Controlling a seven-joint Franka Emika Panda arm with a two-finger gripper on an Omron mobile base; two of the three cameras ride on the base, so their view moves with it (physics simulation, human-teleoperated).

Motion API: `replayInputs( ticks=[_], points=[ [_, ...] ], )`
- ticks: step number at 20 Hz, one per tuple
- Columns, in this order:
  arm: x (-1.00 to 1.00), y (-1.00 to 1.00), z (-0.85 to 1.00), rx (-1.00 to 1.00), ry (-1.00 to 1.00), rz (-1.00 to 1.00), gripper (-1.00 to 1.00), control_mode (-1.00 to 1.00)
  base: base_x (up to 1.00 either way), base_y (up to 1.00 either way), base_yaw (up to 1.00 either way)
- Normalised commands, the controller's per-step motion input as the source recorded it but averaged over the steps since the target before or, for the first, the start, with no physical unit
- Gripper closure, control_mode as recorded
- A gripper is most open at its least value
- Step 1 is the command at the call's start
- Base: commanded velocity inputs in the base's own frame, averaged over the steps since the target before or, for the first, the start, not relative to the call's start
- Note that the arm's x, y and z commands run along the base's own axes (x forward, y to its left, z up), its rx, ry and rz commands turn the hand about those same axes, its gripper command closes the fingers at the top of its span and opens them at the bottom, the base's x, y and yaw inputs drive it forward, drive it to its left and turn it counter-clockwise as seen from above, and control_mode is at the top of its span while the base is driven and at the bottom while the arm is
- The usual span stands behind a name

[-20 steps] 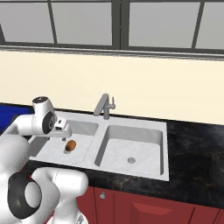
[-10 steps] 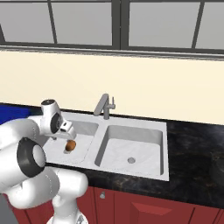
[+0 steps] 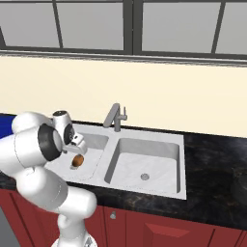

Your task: Pick up all produce items and place them in the sink. Turn on the sink faucet to wash them. Then turn the sink off and put them in the tray.

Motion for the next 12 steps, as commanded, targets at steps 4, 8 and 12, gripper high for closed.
replayInputs(
  ticks=[4, 8, 12],
  points=[
    [0.32, 0.10, -0.29, 0.00, 0.02, -0.05, -1.00, -1.00, 0.00, 0.00, 0.00],
    [0.30, 0.10, -0.31, 0.00, 0.02, -0.04, -1.00, -1.00, 0.00, 0.00, 0.00],
    [0.29, 0.06, -0.32, 0.00, 0.01, -0.03, -1.00, -1.00, 0.00, 0.00, 0.00]
  ],
)
